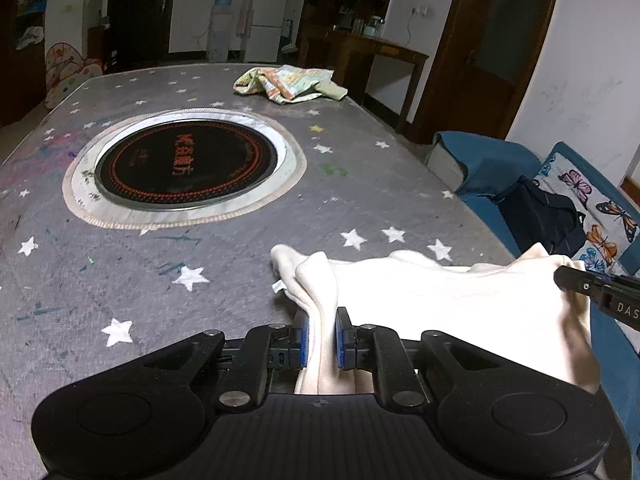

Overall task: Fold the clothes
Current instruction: 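Lift the hem with both grippers and fold it over toward the collar, then open both grippers and release the folded hem onto the shirt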

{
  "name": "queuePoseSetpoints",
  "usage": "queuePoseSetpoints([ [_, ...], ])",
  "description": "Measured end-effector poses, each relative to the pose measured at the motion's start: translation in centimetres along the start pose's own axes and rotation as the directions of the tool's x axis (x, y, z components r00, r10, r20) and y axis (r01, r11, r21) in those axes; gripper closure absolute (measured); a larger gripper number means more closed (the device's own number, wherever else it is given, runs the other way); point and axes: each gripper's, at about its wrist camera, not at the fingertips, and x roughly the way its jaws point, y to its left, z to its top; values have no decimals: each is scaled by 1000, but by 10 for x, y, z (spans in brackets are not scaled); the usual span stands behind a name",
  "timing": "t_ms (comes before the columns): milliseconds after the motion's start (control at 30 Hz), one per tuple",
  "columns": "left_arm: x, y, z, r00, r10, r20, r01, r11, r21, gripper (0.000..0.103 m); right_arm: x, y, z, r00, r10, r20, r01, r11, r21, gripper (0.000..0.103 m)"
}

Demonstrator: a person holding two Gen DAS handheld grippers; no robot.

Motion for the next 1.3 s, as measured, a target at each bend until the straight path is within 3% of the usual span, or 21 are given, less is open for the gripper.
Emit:
queuePoseSetpoints([
  [267, 3, 2, -3, 1000, 13, -12, -13, 1000, -1, 84, 0, -6, -1, 1000, -14, -6, 14, 1000, 4, 81],
  [400, 2, 3, -4, 1000, 21, -11, -21, 1000, 0, 80, -3, -9, 0, 1000, -30, 3, 30, 1000, 11, 66],
  [567, -1, 6, -5, 999, 36, -5, -36, 999, 0, 66, -9, -10, 0, 999, -39, 18, 39, 999, 17, 53],
  [800, -6, 9, -9, 999, 48, -3, -48, 999, -1, 60, -16, 0, -3, 1000, -15, 27, 15, 1000, 8, 39],
  [933, -11, 11, -13, 999, 49, 2, -49, 999, 5, 60, -21, 10, -5, 999, 9, 34, -8, 1000, -6, 38],
  [1000, -13, 14, -14, 1000, 27, 1, -27, 1000, -10, 54, -24, 14, -5, 999, 20, 34, -19, 1000, -7, 34],
  [1067, -16, 17, -16, 1000, 7, 4, -6, 1000, -31, 38, -27, 19, -6, 999, 30, 37, -30, 999, -13, 31],
  [1300, -26, 17, -18, 1000, 27, 16, -26, 1000, -17, 27, -35, 36, -9, 997, 68, 44, -66, 997, -40, 31],
])
